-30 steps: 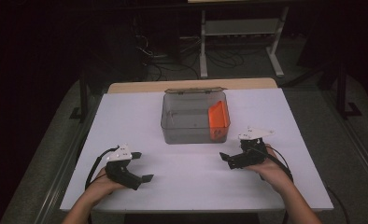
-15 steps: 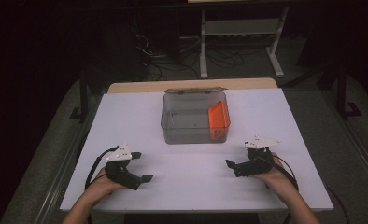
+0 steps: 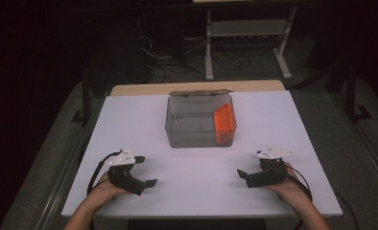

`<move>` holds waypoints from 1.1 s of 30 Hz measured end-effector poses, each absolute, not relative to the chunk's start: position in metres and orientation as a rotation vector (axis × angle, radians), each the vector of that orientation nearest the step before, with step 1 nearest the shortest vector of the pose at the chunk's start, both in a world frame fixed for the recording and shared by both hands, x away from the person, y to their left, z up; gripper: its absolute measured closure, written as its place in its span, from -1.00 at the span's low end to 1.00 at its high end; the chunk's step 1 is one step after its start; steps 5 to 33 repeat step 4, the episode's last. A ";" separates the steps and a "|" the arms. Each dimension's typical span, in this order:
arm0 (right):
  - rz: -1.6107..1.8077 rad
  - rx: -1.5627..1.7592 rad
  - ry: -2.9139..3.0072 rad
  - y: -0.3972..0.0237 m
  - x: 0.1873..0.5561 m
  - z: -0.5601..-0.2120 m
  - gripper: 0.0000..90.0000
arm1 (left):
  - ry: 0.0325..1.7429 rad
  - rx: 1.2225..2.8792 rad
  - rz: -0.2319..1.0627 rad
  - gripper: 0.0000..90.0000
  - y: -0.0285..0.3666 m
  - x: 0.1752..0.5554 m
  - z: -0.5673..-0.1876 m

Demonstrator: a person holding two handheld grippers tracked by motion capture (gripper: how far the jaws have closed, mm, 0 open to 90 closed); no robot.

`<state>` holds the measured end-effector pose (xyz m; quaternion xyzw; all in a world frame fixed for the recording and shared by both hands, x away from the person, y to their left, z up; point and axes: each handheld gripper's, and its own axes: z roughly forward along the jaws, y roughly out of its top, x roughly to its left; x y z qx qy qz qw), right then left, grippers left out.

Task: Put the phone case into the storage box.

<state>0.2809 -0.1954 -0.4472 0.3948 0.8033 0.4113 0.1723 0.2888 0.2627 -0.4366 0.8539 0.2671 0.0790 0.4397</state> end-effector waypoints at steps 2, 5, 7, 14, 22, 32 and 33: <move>1.168 1.112 2.273 -0.195 0.281 -0.447 -1.00 | 0.662 2.125 0.197 -1.00 0.263 0.289 -0.437; 1.170 1.110 2.270 -0.196 0.281 -0.446 -1.00 | 0.663 2.125 0.197 -1.00 0.263 0.289 -0.437; 1.170 1.110 2.270 -0.196 0.281 -0.446 -1.00 | 0.663 2.125 0.197 -1.00 0.263 0.289 -0.437; 1.170 1.110 2.270 -0.196 0.281 -0.446 -1.00 | 0.663 2.125 0.197 -1.00 0.263 0.289 -0.437; 1.170 1.110 2.270 -0.196 0.281 -0.446 -1.00 | 0.663 2.125 0.197 -1.00 0.263 0.289 -0.437; 1.170 1.110 2.270 -0.196 0.281 -0.446 -1.00 | 0.663 2.125 0.197 -1.00 0.263 0.289 -0.437; 1.170 1.110 2.270 -0.196 0.281 -0.446 -1.00 | 0.663 2.125 0.197 -1.00 0.263 0.289 -0.437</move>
